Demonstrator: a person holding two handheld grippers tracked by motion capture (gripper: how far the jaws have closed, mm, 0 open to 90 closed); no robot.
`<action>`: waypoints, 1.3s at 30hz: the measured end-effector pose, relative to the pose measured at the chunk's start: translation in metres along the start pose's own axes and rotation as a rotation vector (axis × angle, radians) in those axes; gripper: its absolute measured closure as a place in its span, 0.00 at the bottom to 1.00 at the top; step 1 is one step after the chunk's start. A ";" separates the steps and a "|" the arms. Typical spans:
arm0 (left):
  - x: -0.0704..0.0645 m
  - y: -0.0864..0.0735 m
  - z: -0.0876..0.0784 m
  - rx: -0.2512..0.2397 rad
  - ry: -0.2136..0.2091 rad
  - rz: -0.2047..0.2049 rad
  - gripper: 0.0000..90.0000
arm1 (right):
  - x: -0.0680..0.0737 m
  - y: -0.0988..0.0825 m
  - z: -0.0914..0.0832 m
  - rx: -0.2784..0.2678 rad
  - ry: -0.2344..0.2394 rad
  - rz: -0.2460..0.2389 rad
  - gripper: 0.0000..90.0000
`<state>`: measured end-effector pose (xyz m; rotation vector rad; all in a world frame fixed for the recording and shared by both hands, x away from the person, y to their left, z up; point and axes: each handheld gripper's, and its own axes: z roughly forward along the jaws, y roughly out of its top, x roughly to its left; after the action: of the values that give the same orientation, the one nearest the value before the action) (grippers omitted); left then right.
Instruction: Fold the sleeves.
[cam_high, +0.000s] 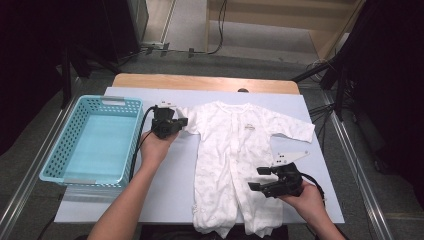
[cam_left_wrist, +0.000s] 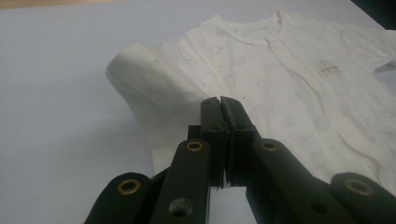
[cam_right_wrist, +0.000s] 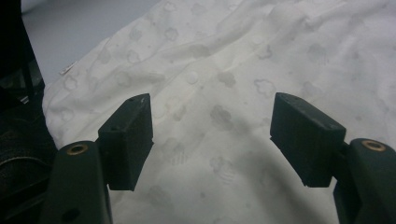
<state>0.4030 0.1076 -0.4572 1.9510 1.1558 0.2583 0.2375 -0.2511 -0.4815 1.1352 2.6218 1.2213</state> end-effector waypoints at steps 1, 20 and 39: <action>-0.002 0.001 0.000 0.000 -0.003 0.005 0.99 | 0.000 -0.001 0.000 0.003 -0.002 0.007 0.31; -0.028 0.009 0.019 0.017 -0.039 0.088 0.98 | 0.003 -0.011 -0.011 -0.024 -0.037 0.030 0.32; -0.061 0.015 0.037 0.022 -0.102 0.133 0.98 | 0.005 -0.017 -0.014 -0.016 -0.047 0.040 0.32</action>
<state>0.3989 0.0350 -0.4554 2.0389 0.9688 0.2145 0.2196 -0.2642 -0.4819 1.2038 2.5626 1.2054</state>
